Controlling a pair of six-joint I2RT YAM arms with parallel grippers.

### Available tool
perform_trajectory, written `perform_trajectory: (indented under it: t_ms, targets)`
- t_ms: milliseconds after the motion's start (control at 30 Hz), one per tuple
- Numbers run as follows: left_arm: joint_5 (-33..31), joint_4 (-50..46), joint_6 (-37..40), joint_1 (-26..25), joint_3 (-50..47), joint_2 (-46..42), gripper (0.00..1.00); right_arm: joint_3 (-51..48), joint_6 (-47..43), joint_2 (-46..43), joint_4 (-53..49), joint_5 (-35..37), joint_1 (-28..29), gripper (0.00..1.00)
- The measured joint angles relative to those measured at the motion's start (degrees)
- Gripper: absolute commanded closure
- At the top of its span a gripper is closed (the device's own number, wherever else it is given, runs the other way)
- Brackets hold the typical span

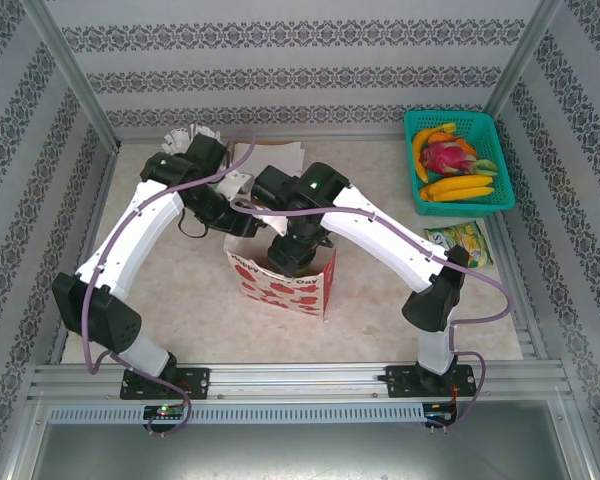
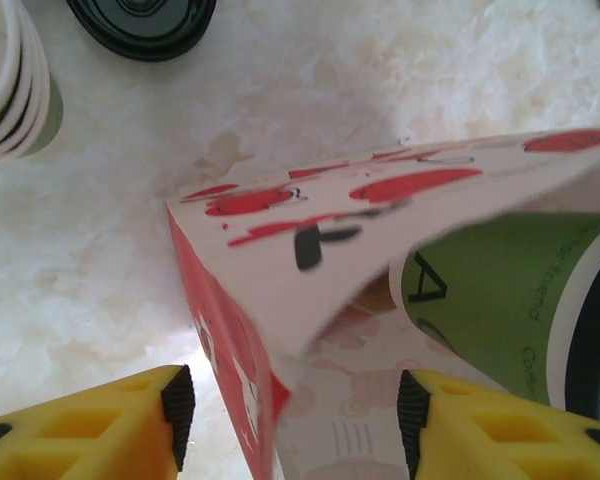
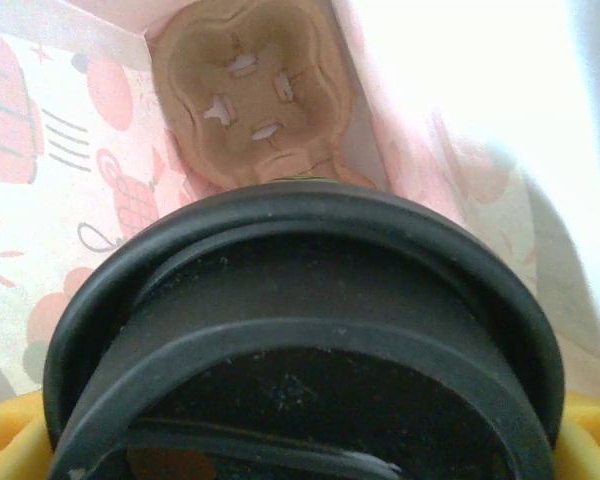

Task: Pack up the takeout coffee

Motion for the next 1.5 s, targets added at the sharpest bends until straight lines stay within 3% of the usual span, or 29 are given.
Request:
perform_trajectory:
  t_ms: [100,300,467,1100,1500]
  targets:
    - [0.4,0.1,-0.5,0.0,-2.6,-2.2,0.49,0.3,0.0,0.0,0.2,0.0,0.0,0.28]
    - [0.4,1.1,-1.5,0.0,-5.0,-3.8,0.82,0.7,-1.7,0.4,0.1,-0.2,0.0,0.28]
    - [-0.8,1.2,-1.4,0.0,-4.4,-3.6,0.91,0.7,-4.5,0.6,-1.0,0.0,0.0,0.28]
    - [-1.7,1.2,-0.1,1.5,-2.4,-3.2,1.0,-1.2,-5.9,0.6,-2.7,0.6,-3.0,0.28]
    - [-2.0,1.2,-0.1,1.5,-2.1,-3.0,1.0,-1.3,-7.2,0.8,-4.2,0.9,-2.6,0.29]
